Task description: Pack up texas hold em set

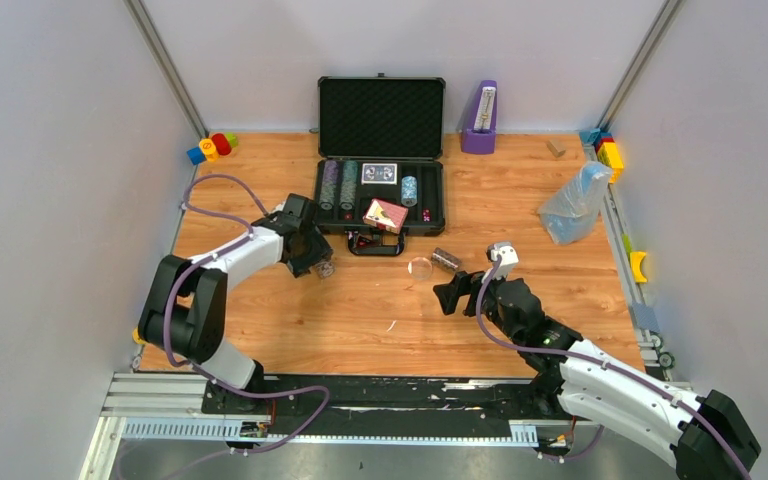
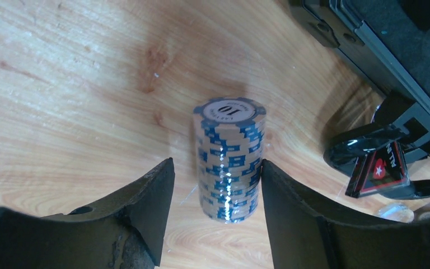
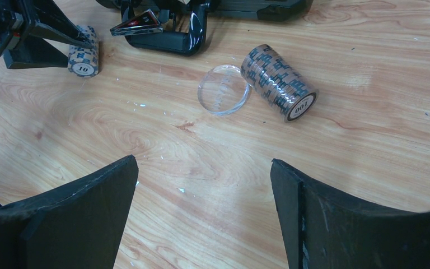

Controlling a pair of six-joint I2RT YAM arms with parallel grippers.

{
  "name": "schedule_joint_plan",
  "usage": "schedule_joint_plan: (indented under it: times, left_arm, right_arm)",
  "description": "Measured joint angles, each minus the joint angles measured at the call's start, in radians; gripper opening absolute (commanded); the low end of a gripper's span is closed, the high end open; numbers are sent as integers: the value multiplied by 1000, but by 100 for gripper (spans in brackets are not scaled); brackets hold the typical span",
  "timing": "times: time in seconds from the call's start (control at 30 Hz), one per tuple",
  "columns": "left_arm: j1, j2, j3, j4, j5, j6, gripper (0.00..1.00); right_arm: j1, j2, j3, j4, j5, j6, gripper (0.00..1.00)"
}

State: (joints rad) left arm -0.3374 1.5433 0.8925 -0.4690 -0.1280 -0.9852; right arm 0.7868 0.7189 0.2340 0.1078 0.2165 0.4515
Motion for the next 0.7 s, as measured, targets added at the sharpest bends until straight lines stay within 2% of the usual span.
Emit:
schedule_joint_plan:
  times: [0.1,0.17,0.33,0.47,0.7]
  left_arm:
    - [0,28,1,20,6,-6,47]
    - [-2,40,2,23,5,-5,41]
    - [-23,40,5,21,-14,13,36]
    - [-82,39,27,-14,-66,86,16]
    - [-183,-5,89,-34,-91,232,0]
  right_arm:
    - [0,0,0,0,0,0,90]
    - [0,0,0,0,0,0,90]
    - [0,0,0,0,0,0,90]
    - [0,0,0,0,0,0,90]
    - [0,0,0,0,0,0,90]
